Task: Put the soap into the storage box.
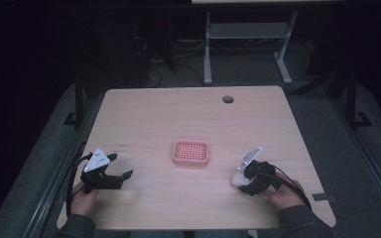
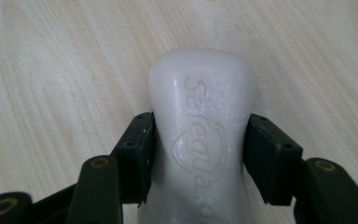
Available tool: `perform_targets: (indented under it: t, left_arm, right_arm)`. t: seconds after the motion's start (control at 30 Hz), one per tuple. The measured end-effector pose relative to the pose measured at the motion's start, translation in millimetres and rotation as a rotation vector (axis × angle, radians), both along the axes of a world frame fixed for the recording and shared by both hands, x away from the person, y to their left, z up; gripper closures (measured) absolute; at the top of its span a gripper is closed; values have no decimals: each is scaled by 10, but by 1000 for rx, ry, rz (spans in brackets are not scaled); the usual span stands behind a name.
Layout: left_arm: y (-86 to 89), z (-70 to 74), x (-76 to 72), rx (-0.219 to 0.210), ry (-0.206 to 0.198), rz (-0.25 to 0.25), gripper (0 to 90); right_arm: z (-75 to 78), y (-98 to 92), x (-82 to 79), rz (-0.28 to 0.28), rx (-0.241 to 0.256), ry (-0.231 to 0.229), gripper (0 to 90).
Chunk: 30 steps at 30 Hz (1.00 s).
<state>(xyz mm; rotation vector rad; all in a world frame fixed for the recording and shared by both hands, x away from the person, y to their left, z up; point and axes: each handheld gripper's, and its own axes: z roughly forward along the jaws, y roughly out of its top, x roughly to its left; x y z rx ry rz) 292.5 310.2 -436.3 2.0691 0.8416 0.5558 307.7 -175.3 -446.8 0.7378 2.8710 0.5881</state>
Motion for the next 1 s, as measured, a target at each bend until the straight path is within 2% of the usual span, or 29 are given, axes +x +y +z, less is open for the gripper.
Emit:
perform_targets:
  t: [0.5,0.7,1.0]
  left_arm:
    - [-7,-5,1,-1,-4,-3,144]
    - [-4,-4,2,1,-4,-4,144]
    - [-4,-1,-2,-1,-1,0,144]
  right_arm:
    - [-19,-48,-8,-18,40,20,477]
    - [-14,-97,-49,-21,80,23,483]
    - [35,-126,-91,-17,96,11,485]
